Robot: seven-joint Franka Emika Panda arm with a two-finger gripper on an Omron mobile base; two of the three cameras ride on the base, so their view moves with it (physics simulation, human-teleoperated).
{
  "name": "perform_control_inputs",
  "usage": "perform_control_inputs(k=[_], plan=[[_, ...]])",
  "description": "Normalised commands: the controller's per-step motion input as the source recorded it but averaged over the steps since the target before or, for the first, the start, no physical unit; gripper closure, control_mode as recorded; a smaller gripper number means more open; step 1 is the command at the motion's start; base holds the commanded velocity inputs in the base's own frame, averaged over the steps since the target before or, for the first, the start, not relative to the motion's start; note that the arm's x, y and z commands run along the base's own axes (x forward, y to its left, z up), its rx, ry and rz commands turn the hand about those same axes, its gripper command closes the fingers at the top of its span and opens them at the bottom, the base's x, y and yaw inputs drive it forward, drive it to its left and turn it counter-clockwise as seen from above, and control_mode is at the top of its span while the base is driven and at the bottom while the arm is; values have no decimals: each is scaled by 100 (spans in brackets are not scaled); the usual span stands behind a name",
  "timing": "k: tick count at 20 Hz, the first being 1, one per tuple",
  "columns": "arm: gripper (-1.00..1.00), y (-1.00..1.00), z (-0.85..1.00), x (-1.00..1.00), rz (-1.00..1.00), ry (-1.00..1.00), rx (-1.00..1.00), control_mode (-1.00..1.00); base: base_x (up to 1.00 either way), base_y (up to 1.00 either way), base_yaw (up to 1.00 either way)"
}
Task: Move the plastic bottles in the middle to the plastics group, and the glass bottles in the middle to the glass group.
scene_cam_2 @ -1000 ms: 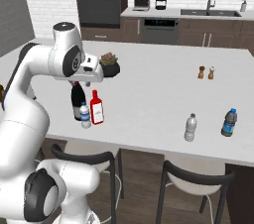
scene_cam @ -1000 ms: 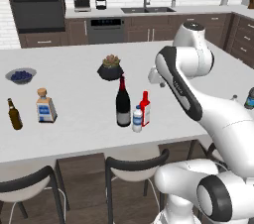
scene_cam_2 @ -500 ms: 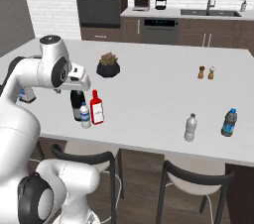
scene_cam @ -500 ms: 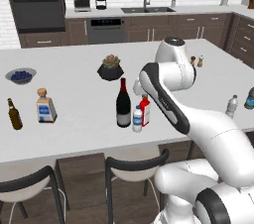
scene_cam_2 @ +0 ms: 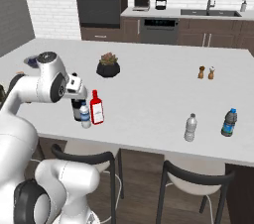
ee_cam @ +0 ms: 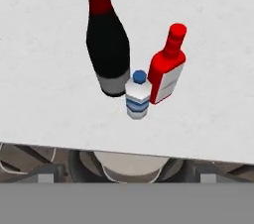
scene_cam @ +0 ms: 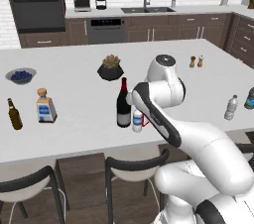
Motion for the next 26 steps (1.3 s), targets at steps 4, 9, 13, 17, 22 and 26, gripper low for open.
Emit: perform_control_inputs(k=[4,9,13,17,22,26], plan=[[-100,-17,-17,33,0,0,3,-100,0,0,0],[-100,-15,-11,41,0,0,1,-100,0,0,0],[-100,-6,-9,45,0,0,0,-100,0,0,0],[-100,0,-9,19,0,0,0,-100,0,0,0],[-100,4,-4,1,0,0,0,-100,0,0,0],[-100,6,-13,8,0,0,0,-100,0,0,0]])
